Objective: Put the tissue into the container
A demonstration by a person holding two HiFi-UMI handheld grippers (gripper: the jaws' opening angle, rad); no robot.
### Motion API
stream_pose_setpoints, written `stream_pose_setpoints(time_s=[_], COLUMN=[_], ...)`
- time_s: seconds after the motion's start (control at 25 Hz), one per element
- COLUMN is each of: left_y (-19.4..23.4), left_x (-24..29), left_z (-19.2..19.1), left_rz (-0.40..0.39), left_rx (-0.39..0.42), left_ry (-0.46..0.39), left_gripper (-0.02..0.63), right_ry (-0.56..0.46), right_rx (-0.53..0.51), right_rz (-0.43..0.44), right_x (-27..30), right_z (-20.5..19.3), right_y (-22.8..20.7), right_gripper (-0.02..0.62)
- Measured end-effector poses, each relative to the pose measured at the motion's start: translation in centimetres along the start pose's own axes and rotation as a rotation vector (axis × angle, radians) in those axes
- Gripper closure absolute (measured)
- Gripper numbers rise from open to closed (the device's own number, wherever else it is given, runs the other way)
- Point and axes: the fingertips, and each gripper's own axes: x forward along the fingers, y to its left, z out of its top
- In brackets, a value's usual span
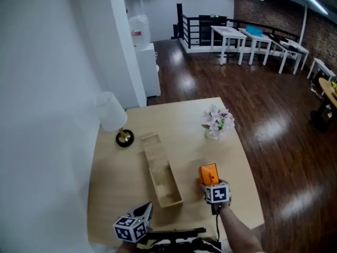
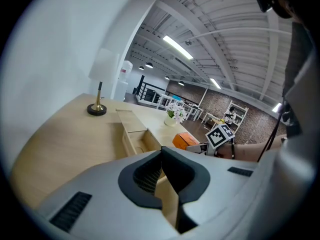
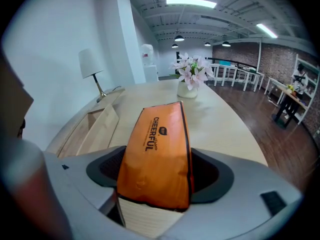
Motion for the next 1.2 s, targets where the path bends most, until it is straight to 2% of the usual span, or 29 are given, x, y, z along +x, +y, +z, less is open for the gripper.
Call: stream_pose_setpoints(time_s=[0.36,0.76,1.0,1.2], left_y=[-0.7,-0.3,0.5,1.5], left_x=[-0.7,-1.2,-2.1,-2.7], left_z=[0.9,0.8,0.9,1.1], left_rz=[-0.014,-0.018,-0.003,0.009], left_rx=[0.008,0.006,-0.01,-0.023], left_ry=[-0.033,-0.049,-0.06,-0.072], left_gripper=[0.608,0.609,0.608,0.608], right_ry=[-0.125,-0.268,-0.299,-0.28], right_rx=[-0.007,-0.031,-0.061,-0.103], right_rz=[0.042,0.142,0.218,0.266], right_x=[-4.4,-8.5,-9.6,-8.6], right_z=[4.2,9.5,11.6,11.6], right_y=[1.6,7.0,11.8,16.3], right_gripper=[0.204,0.215,0.216,0.218])
